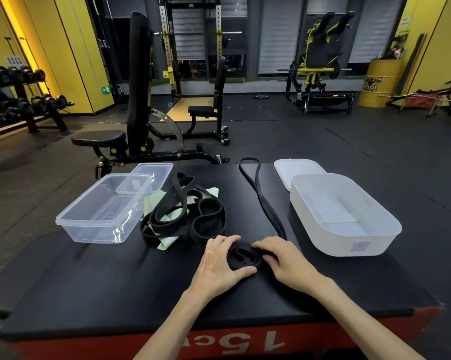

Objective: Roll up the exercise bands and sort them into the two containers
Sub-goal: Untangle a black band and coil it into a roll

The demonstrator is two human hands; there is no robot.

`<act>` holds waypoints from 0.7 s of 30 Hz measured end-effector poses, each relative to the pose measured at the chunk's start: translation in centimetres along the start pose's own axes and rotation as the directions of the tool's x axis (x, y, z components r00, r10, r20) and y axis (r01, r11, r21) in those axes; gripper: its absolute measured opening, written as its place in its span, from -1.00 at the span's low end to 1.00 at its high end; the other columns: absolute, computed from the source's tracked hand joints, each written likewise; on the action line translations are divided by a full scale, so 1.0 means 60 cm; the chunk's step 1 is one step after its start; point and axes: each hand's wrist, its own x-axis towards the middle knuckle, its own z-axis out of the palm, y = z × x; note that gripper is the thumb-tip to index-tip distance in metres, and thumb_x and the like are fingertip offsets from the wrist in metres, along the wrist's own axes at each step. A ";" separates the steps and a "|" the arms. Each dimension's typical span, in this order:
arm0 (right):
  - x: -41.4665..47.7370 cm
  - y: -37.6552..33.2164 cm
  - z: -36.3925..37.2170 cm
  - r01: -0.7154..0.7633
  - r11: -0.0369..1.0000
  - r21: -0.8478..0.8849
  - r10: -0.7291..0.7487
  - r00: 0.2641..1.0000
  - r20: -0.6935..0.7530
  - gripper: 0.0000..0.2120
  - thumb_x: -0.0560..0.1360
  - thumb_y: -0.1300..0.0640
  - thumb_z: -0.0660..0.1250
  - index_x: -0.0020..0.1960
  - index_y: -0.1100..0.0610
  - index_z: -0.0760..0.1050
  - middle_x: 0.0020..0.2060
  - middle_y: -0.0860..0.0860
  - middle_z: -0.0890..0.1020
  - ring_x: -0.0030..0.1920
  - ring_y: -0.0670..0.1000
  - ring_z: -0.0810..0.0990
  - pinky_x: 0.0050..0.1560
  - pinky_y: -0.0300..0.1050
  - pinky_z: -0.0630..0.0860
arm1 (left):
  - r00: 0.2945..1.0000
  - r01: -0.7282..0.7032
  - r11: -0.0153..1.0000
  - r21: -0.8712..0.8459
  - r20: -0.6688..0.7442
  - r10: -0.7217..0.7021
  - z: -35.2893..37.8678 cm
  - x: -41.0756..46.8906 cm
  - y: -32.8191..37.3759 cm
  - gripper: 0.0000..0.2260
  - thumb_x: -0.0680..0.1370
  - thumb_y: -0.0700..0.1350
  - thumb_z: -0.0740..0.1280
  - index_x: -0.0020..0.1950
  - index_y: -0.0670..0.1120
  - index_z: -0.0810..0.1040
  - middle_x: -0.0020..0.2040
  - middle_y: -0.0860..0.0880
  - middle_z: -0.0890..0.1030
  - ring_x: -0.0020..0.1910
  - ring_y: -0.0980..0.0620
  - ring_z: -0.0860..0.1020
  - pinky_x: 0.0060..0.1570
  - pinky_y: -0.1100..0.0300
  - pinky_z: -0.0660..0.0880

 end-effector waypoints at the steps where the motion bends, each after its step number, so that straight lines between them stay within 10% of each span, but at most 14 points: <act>1: -0.002 0.002 0.000 -0.016 1.000 -0.016 0.016 1.000 -0.010 -0.68 0.50 0.24 0.26 0.23 0.07 0.50 0.06 -0.08 0.58 0.09 -0.08 0.49 0.16 -0.18 0.43 | 1.000 0.009 1.000 0.010 -0.008 -0.009 0.001 -0.001 0.002 -0.32 0.32 0.30 0.43 0.37 0.14 0.35 0.16 0.21 0.37 0.24 0.23 0.24 0.19 0.34 0.27; 10: -0.016 0.011 -0.016 -0.012 0.962 -0.274 -0.009 0.997 -0.077 -0.71 0.46 0.16 0.31 0.17 0.01 0.59 -0.28 -0.04 0.45 -0.30 0.00 0.47 -0.29 -0.21 0.32 | 0.995 0.040 0.996 0.084 -0.094 -0.032 0.008 -0.007 0.010 -0.39 0.36 0.34 0.35 0.31 0.08 0.42 0.08 0.15 0.37 0.18 0.19 0.30 0.20 0.26 0.39; 21: -0.022 -0.044 0.022 -0.124 0.981 -0.151 0.103 0.985 -0.138 -0.72 0.50 0.12 0.19 0.09 0.17 0.59 -0.21 -0.02 0.49 -0.18 0.02 0.48 -0.12 -0.12 0.44 | 0.991 0.130 0.988 0.081 -0.044 -0.127 0.007 -0.005 0.018 -0.39 0.25 0.37 0.42 0.16 0.13 0.35 0.06 0.13 0.34 0.09 0.11 0.42 0.04 0.25 0.41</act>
